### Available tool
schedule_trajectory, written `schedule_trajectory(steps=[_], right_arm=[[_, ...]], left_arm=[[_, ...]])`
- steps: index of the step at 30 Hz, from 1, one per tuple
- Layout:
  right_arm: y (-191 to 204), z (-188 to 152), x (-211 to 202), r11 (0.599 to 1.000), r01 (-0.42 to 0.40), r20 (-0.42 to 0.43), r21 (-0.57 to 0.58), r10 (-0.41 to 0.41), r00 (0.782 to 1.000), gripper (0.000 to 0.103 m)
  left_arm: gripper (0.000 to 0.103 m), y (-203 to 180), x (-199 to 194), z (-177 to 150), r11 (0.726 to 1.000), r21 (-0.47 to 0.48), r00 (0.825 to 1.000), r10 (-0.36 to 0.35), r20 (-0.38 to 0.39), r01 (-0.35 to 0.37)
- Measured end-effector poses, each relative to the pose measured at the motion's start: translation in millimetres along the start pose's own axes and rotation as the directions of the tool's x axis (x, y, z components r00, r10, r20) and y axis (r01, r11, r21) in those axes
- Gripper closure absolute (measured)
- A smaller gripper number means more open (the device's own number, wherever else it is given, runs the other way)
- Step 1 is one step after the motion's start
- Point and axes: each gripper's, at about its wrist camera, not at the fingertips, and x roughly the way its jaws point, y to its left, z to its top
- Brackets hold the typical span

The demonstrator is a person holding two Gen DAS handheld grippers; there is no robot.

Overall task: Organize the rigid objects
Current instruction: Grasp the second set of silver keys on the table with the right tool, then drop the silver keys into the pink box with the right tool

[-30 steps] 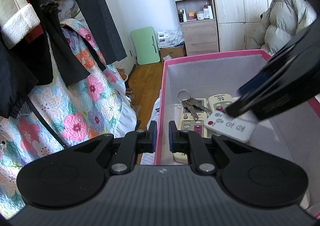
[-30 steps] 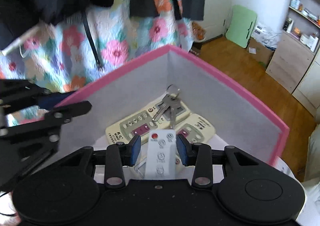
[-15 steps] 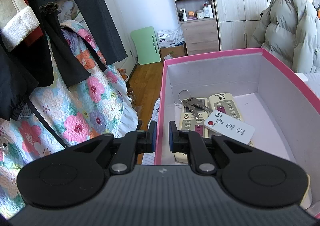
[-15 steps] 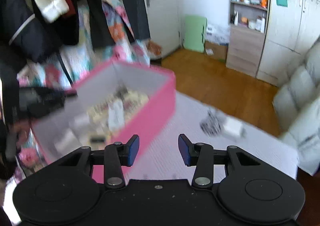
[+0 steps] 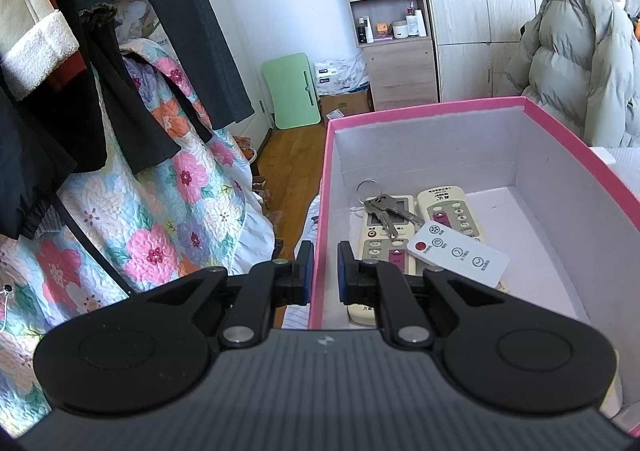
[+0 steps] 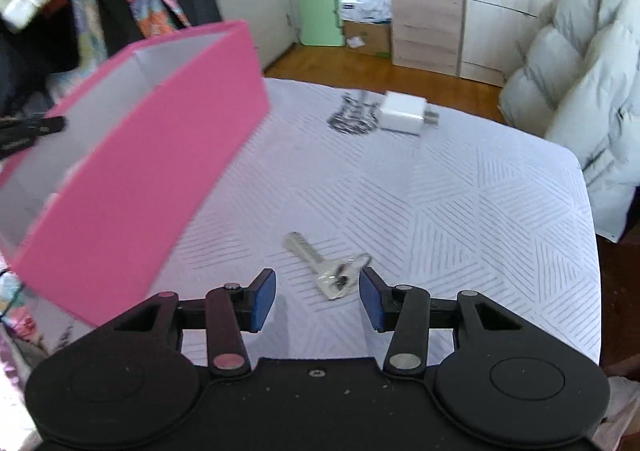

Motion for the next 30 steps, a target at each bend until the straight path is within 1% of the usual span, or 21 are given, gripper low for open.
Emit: schedule_trajectory(steps=[2, 3, 4, 5, 7, 9, 10, 12, 15, 18, 21, 24, 26, 27, 30], right_arm=[[-6, -2, 9, 1.0, -0.005, 0.007, 0.022, 0.005, 1.0, 0.052], [-7, -2, 11, 1.0, -0.011, 0.033, 0.012, 0.011, 0.999, 0.073], [-10, -2, 11, 1.0, -0.019, 0.05, 0.025, 0.017, 0.999, 0.079], [-14, -1, 10, 0.998, -0.036, 0.075, 0.053, 0.032, 0.997, 0.089], [-16, 2, 3, 0.996, -0.067, 0.13, 0.067, 0.058, 0.99, 0.098], [-10, 8, -10, 0.996, -0.067, 0.185, 0.052, 0.057, 0.981, 0.098], [-6, 11, -17, 0.996, -0.079, 0.209, 0.038, 0.07, 0.975, 0.098], [2, 19, -29, 0.995, -0.101, 0.243, 0.012, 0.095, 0.965, 0.098], [17, 32, -45, 0.994, -0.11, 0.29, -0.026, 0.113, 0.95, 0.098], [31, 45, -66, 0.989, -0.136, 0.345, -0.062, 0.149, 0.927, 0.097], [46, 58, -83, 0.976, -0.193, 0.389, -0.105, 0.219, 0.895, 0.097], [62, 72, -93, 0.955, -0.254, 0.409, -0.155, 0.296, 0.863, 0.097], [74, 79, -95, 0.942, -0.278, 0.402, -0.19, 0.333, 0.853, 0.097], [81, 82, -94, 0.937, -0.282, 0.399, -0.206, 0.343, 0.85, 0.097], [98, 89, -85, 0.924, -0.292, 0.365, -0.246, 0.367, 0.856, 0.097]], left_arm=[[0.093, 0, 0, 0, 1.0, 0.004, 1.0, 0.002, 0.0, -0.002], [0.093, 0, 0, 0, 1.0, 0.002, 1.0, 0.0, 0.0, 0.0], [0.093, 0, 0, 0, 1.0, 0.004, 1.0, 0.005, -0.001, -0.005], [0.093, 0, 0, 0, 1.0, 0.005, 1.0, 0.006, -0.002, -0.006], [0.093, -1, 0, 0, 1.0, 0.004, 1.0, 0.004, -0.001, -0.004], [0.093, -2, 0, 0, 1.0, 0.008, 1.0, 0.006, -0.002, -0.006], [0.093, -1, 0, 0, 1.0, 0.006, 1.0, 0.005, -0.002, -0.005], [0.093, -1, 0, 0, 1.0, -0.002, 1.0, 0.002, -0.001, -0.002], [0.093, 0, -1, 0, 1.0, -0.009, 1.0, -0.002, 0.001, 0.002], [0.093, 0, -1, 0, 1.0, -0.009, 1.0, -0.002, 0.001, 0.002], [0.093, 1, -1, 0, 1.0, -0.01, 1.0, -0.005, 0.001, 0.005], [0.093, 1, -1, 0, 1.0, -0.005, 1.0, -0.006, 0.001, 0.006], [0.093, 1, -1, 0, 1.0, -0.005, 1.0, -0.004, 0.001, 0.004], [0.093, 1, 0, 0, 1.0, -0.007, 1.0, -0.005, 0.002, 0.005], [0.093, 2, 0, 0, 1.0, -0.015, 1.0, -0.01, 0.004, 0.01]])
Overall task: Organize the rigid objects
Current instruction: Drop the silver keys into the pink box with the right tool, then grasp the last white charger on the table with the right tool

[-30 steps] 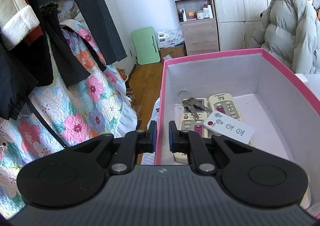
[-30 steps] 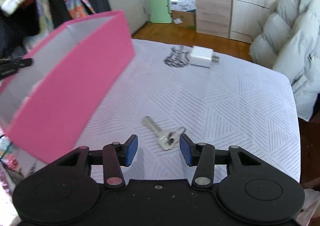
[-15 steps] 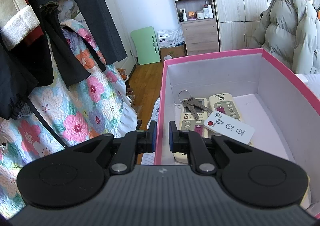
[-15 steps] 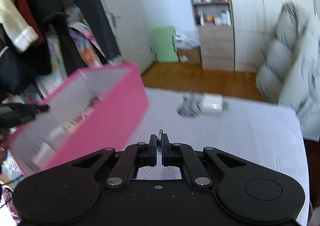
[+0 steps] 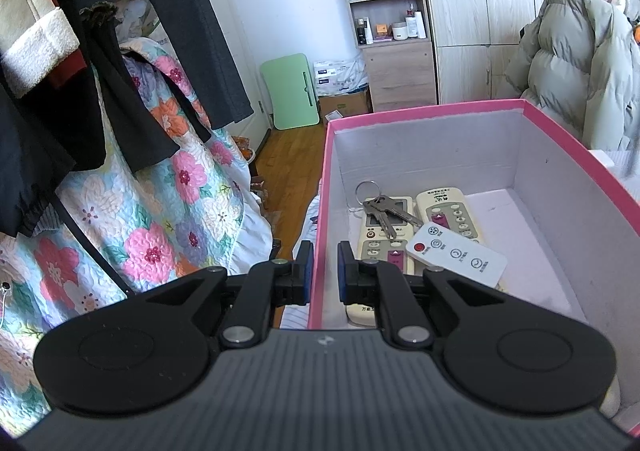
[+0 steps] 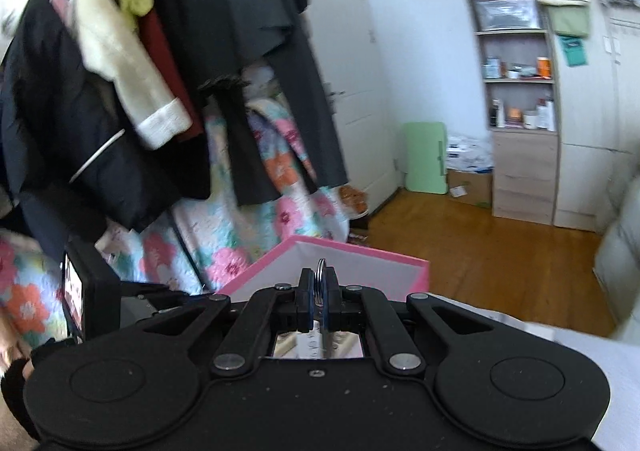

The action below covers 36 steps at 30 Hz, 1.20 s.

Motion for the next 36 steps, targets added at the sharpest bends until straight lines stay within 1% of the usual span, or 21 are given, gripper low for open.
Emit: schedule_trajectory(steps=[2, 6, 9, 12, 13, 14, 15, 17, 20, 22, 24, 26, 28, 32, 34, 36], right_arm=[[1, -2, 16, 1.0, -0.016, -0.034, -0.002, 0.016, 0.999, 0.097], [5, -11, 45, 1.0, 0.009, -0.123, 0.004, -0.009, 0.992, 0.097], [8, -17, 65, 0.998, 0.047, -0.164, -0.038, -0.053, 0.985, 0.097], [7, -20, 85, 0.993, 0.089, -0.219, -0.076, -0.104, 0.97, 0.094], [3, -19, 84, 0.991, 0.116, -0.213, -0.062, -0.127, 0.969, 0.083], [-1, -17, 82, 0.992, 0.123, -0.195, -0.043, -0.129, 0.972, 0.075], [-3, -15, 77, 0.992, 0.121, -0.176, -0.029, -0.125, 0.976, 0.07], [-16, -10, 62, 0.991, 0.133, -0.127, 0.025, -0.129, 0.983, 0.07], [-40, -6, 40, 0.982, 0.152, -0.09, 0.11, -0.143, 0.986, 0.067], [-59, -9, 31, 0.968, 0.204, -0.102, 0.144, -0.19, 0.976, 0.065], [-75, -14, 28, 0.951, 0.264, -0.133, 0.162, -0.244, 0.961, 0.065], [-95, -20, 26, 0.935, 0.305, -0.179, 0.183, -0.274, 0.945, 0.064], [-109, -25, 27, 0.924, 0.328, -0.211, 0.196, -0.287, 0.935, 0.061], [-134, -39, 43, 0.909, 0.357, -0.268, 0.214, -0.297, 0.917, 0.058], [-142, -46, 54, 0.904, 0.374, -0.281, 0.208, -0.311, 0.908, 0.051], [-154, -51, 63, 0.888, 0.412, -0.29, 0.203, -0.347, 0.892, 0.047]], left_arm=[[0.093, 1, 0, 0, 1.0, -0.004, 1.0, -0.004, 0.001, 0.004], [0.093, 2, 0, -1, 1.0, -0.006, 1.0, -0.007, 0.003, 0.007], [0.093, 3, 0, -1, 1.0, -0.01, 1.0, -0.01, 0.004, 0.01], [0.093, 3, 1, -1, 1.0, -0.014, 1.0, -0.012, 0.005, 0.012], [0.093, 3, 1, -1, 1.0, -0.013, 1.0, -0.012, 0.005, 0.012], [0.093, 3, 1, -1, 1.0, -0.013, 1.0, -0.012, 0.005, 0.012], [0.093, 3, 1, -1, 1.0, -0.014, 1.0, -0.013, 0.005, 0.013], [0.093, 3, 1, -1, 1.0, -0.015, 1.0, -0.014, 0.006, 0.014], [0.093, 3, 1, -2, 1.0, -0.017, 1.0, -0.016, 0.006, 0.016], [0.093, 2, 1, -2, 1.0, -0.014, 1.0, -0.016, 0.007, 0.016], [0.093, 2, 2, -2, 1.0, -0.012, 1.0, -0.015, 0.006, 0.015], [0.093, 1, 1, -3, 1.0, -0.013, 1.0, -0.015, 0.006, 0.015], [0.093, 1, 1, -3, 1.0, -0.013, 1.0, -0.012, 0.005, 0.012], [0.093, 1, 1, -2, 1.0, -0.012, 1.0, -0.01, 0.004, 0.01], [0.093, 1, 1, -2, 1.0, -0.012, 1.0, -0.01, 0.004, 0.01], [0.093, 1, 2, -1, 1.0, -0.01, 1.0, -0.012, 0.004, 0.012]])
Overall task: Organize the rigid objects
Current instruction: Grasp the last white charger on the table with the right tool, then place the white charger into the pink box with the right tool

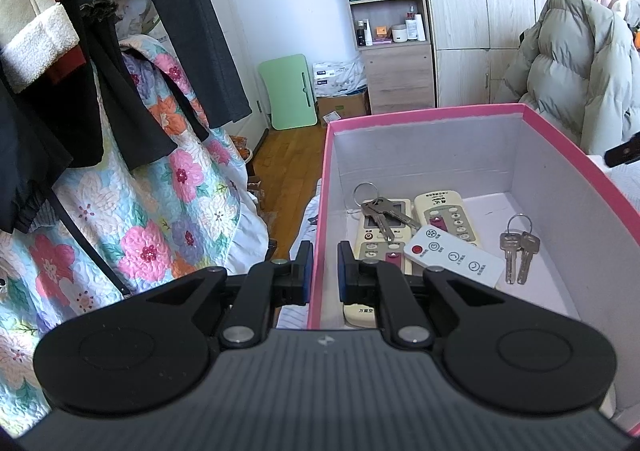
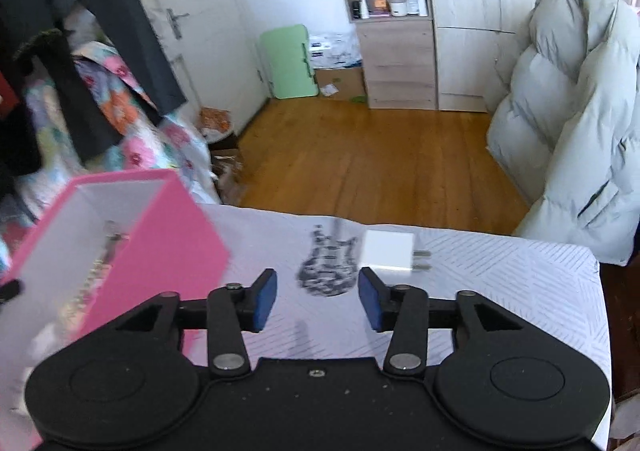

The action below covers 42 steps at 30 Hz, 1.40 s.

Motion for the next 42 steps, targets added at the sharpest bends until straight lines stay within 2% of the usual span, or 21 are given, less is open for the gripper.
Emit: schedule_trajectory(steps=[5, 6, 10, 13, 17, 20, 21, 23, 28, 35, 39, 42], right_arm=[[-14, 2, 32, 0.998, 0.067, 0.002, 0.013, -0.067, 0.998, 0.043], [-14, 4, 34, 0.997, 0.081, 0.024, -0.002, -0.081, 0.996, 0.04], [-12, 9, 51, 0.991, 0.125, 0.006, -0.049, -0.124, 0.992, 0.04], [-6, 8, 56, 0.981, 0.148, 0.022, -0.124, -0.146, 0.989, 0.039], [9, 3, 62, 0.933, 0.21, 0.036, -0.294, -0.209, 0.977, 0.039], [5, 3, 57, 0.944, 0.202, 0.033, -0.26, -0.2, 0.979, 0.039], [3, 2, 55, 0.947, 0.201, 0.041, -0.248, -0.198, 0.979, 0.041], [1, 1, 52, 0.94, 0.212, 0.057, -0.267, -0.204, 0.977, 0.053], [-5, -2, 37, 0.967, 0.167, 0.076, -0.193, -0.155, 0.985, 0.053], [8, -6, -5, 0.981, 0.115, 0.141, -0.16, -0.092, 0.986, 0.053], [34, -2, -46, 0.98, -0.015, 0.179, -0.198, 0.051, 0.983, 0.053], [68, 1, -78, 0.946, -0.117, 0.197, -0.302, 0.182, 0.963, 0.053]], left_arm=[[0.093, 0, 1, 1, 1.0, -0.001, 1.0, 0.007, -0.001, -0.007], [0.093, -1, 0, 0, 1.0, 0.003, 1.0, 0.008, 0.0, -0.008], [0.093, -2, 0, 0, 1.0, 0.011, 1.0, 0.013, -0.002, -0.013], [0.093, -2, 0, 0, 1.0, 0.01, 1.0, 0.012, -0.001, -0.012], [0.093, -2, 0, -1, 1.0, 0.007, 1.0, 0.009, 0.0, -0.009], [0.093, -2, 0, -1, 1.0, 0.005, 1.0, 0.007, 0.0, -0.007], [0.093, -2, 0, 0, 1.0, 0.004, 1.0, 0.008, 0.0, -0.008], [0.093, -2, 0, 0, 1.0, 0.003, 1.0, 0.007, 0.001, -0.007], [0.093, -2, -1, -1, 1.0, 0.005, 1.0, 0.006, -0.001, -0.006], [0.093, -1, -1, -1, 1.0, 0.002, 1.0, 0.008, -0.001, -0.008], [0.093, -1, -1, -1, 1.0, 0.004, 1.0, 0.01, -0.002, -0.01], [0.093, -1, -2, -1, 1.0, -0.003, 1.0, 0.008, -0.001, -0.008]])
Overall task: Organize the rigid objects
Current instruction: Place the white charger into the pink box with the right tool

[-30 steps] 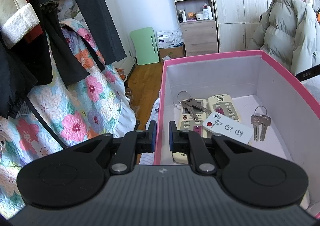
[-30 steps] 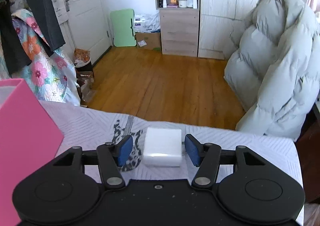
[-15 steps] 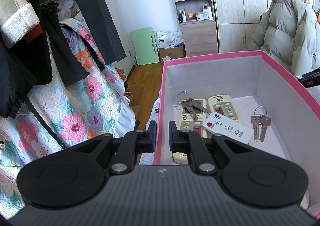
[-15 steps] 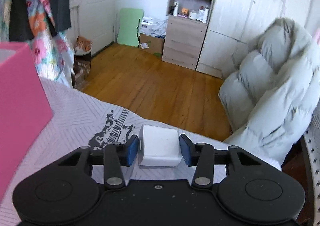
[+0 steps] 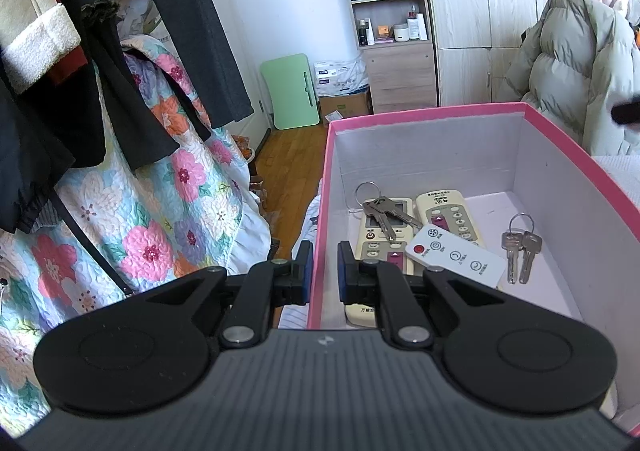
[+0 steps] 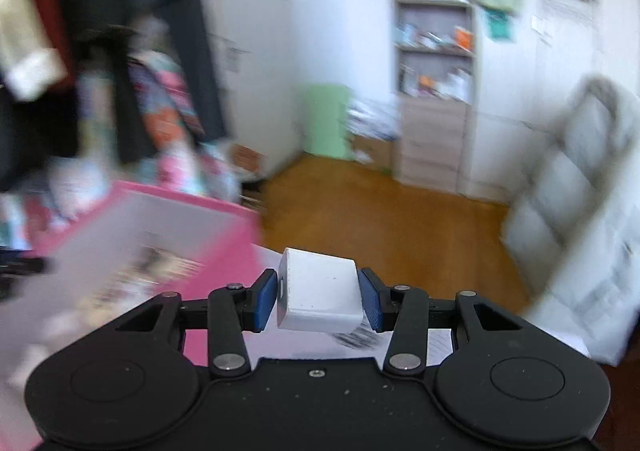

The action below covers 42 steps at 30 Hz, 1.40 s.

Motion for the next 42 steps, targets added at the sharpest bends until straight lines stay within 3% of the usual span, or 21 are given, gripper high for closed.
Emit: schedule_trajectory(steps=[4, 7, 13, 16, 23, 25, 30, 34, 39, 42], right_arm=[[41, 17, -10, 0.983, -0.128, 0.006, -0.129, 0.129, 0.992, 0.053], [67, 25, 0, 0.954, -0.172, -0.045, -0.245, 0.166, 0.985, 0.053], [103, 26, 54, 0.87, -0.219, -0.235, -0.441, 0.123, 0.964, 0.053], [114, 24, 78, 0.84, -0.18, -0.271, -0.511, 0.041, 0.962, 0.053], [111, 20, 112, 0.839, -0.217, -0.386, -0.499, 0.008, 0.922, 0.052], [110, 20, 110, 0.838, -0.183, -0.356, -0.514, -0.015, 0.934, 0.044], [85, 28, 67, 0.926, -0.1, -0.208, -0.365, 0.024, 0.978, 0.041], [66, 17, 16, 0.973, -0.077, -0.112, -0.218, 0.053, 0.992, 0.04], [48, -5, -24, 0.996, -0.081, -0.061, -0.023, 0.08, 0.995, 0.04], [39, -14, -31, 0.998, -0.029, -0.053, 0.047, 0.031, 0.998, 0.039]], left_arm=[[0.093, 1, 0, 1, 1.0, -0.001, 1.0, 0.0, -0.001, 0.0], [0.093, 1, 0, 1, 1.0, -0.001, 1.0, -0.003, 0.0, 0.003], [0.093, 2, 0, 1, 1.0, 0.0, 1.0, -0.006, 0.001, 0.006], [0.093, 2, 1, 0, 1.0, -0.001, 1.0, -0.005, 0.001, 0.005], [0.093, 1, 2, 0, 1.0, 0.001, 1.0, -0.003, -0.004, 0.003], [0.093, 2, 2, 1, 1.0, -0.003, 1.0, -0.005, -0.004, 0.005], [0.093, 3, 2, 1, 1.0, 0.006, 1.0, -0.003, -0.005, 0.003], [0.093, 4, 3, 1, 1.0, -0.005, 1.0, -0.003, -0.004, 0.003], [0.093, 2, 4, 2, 1.0, -0.008, 1.0, 0.015, -0.017, -0.015], [0.093, 1, 3, 0, 1.0, -0.008, 1.0, 0.017, -0.02, -0.017]])
